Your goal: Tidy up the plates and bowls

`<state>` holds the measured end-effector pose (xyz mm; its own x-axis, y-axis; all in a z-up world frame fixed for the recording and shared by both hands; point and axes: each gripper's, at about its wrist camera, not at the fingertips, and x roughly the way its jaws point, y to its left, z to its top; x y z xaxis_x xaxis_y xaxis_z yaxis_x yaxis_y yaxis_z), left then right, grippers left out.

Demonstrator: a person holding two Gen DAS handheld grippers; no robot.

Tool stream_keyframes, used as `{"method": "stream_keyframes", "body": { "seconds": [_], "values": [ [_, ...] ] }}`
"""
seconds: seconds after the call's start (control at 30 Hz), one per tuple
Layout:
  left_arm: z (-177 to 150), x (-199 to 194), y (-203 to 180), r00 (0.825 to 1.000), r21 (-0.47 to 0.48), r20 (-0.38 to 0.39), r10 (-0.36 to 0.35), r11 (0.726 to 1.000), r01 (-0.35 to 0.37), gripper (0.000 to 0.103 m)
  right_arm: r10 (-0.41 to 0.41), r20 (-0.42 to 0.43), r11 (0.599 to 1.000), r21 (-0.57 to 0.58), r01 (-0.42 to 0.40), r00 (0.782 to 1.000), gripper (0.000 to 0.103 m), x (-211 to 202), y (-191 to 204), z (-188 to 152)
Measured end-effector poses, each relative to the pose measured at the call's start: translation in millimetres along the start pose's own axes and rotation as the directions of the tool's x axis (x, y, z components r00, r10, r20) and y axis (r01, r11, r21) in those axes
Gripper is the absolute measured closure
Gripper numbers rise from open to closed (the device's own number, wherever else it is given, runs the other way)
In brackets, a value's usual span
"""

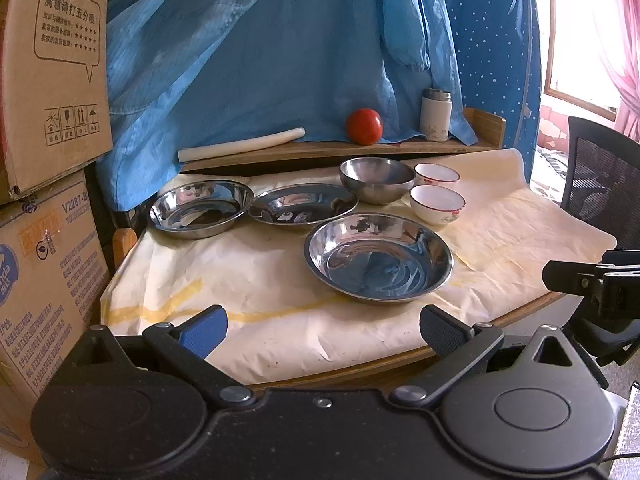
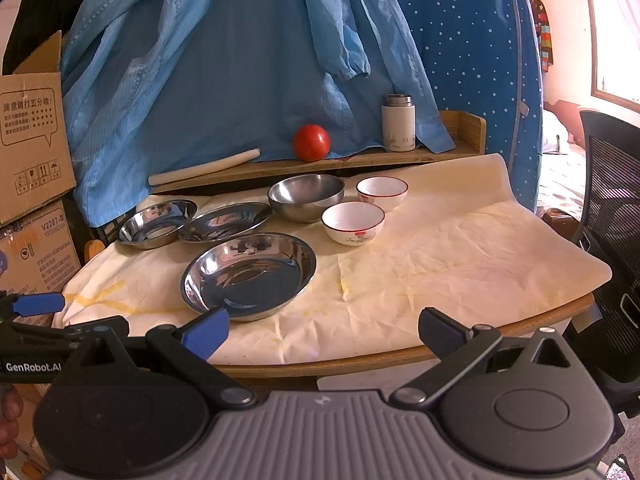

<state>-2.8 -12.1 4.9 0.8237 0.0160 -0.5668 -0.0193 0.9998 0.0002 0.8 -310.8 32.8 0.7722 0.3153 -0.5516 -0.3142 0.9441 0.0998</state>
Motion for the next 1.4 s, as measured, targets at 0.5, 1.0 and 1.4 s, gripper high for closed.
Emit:
{"method": "stream_keyframes", "body": {
  "seconds": [0.5,1.0,1.4],
  "values": [
    [-0.9,-1.4,-3.0,1.0,0.004,0.002,-0.001,1.0,0.001,0.001,0.0,0.001,1.0,0.004,0.0,1.0,0.0,-1.2,-0.5,-1.8],
    [-1.3,-1.6,-3.8,1.0,0.004,0.001,-0.001,1.0,0.001,0.001,0.0,0.002,1.0,0.003,0.0,1.0,0.0,-1.3,-0.5,-1.3],
    [-2.2,-1.9,-3.8,1.0,0.005,0.002,-0.002,1.0,0.002,0.001,0.001,0.002,1.0,0.003,-0.001,1.0,0.0,0.3,0.5,-1.2]
  ]
}}
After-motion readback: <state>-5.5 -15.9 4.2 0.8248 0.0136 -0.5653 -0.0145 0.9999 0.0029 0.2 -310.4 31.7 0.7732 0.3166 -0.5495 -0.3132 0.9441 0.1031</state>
